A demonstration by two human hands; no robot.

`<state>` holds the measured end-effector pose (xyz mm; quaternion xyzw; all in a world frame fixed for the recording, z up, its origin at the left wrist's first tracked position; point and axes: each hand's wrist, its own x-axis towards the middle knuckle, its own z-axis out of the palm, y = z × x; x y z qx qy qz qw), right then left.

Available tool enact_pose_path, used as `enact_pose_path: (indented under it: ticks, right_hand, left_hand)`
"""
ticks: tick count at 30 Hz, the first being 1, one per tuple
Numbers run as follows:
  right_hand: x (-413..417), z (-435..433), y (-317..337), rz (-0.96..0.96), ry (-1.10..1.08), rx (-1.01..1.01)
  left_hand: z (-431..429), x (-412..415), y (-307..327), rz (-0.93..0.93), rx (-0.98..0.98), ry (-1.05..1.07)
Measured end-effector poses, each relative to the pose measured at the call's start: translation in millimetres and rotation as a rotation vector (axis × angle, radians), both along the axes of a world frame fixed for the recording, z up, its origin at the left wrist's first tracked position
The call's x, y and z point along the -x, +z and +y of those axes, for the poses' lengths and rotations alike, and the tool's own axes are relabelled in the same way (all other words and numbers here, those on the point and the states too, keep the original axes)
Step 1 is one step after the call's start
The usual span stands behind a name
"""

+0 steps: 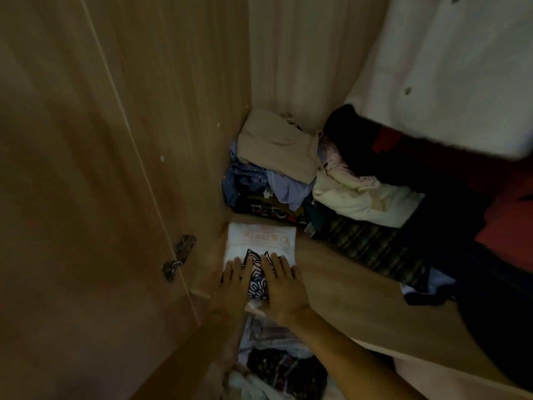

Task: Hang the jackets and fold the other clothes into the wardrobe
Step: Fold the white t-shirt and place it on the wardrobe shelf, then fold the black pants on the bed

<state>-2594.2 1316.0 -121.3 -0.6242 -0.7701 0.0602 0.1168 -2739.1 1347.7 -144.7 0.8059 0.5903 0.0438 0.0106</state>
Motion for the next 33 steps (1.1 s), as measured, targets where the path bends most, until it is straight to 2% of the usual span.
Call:
enact_pose_path:
  ticks: [3,5,11,15,19,23,27,33]
  right_hand:
    - [3.6,14.3,7.5,-0.02,-0.016,-0.006]
    - [1.1,17.4,11.0,0.014,0.035,-0.067]
    - [-2.1,-5.7,32.5,0.27,0.107,-0.175]
    - [3.2,-42.0,24.9,0.401,0.159,-0.204]
    - [24.3,-85.3,35.8,0.503,0.265,-0.168]
    - [55.1,-130.6,52.7,0.565,0.416,-0.099]
    - [102.3,-183.3,55.6,0.595,0.634,-0.085]
    - [167.7,-293.2,51.0,0.53,0.914,-0.038]
  left_hand:
    - [7.2,-10.1,36.5,0.074,0.047,0.053]
    - [2.0,-19.2,48.9,0.054,0.035,0.05]
    - [-53.6,2.3,60.6,-0.373,-0.048,0.013]
    - [-123.9,23.3,79.0,-0.374,-0.179,0.044]
    - [-196.9,44.7,98.8,-0.261,-0.236,0.172]
    - [-267.7,67.3,108.7,-0.254,-0.231,0.389]
    - [-351.1,98.8,91.2,-0.293,-0.185,0.611]
    - [-500.1,126.8,82.9,-0.379,-0.212,0.9]
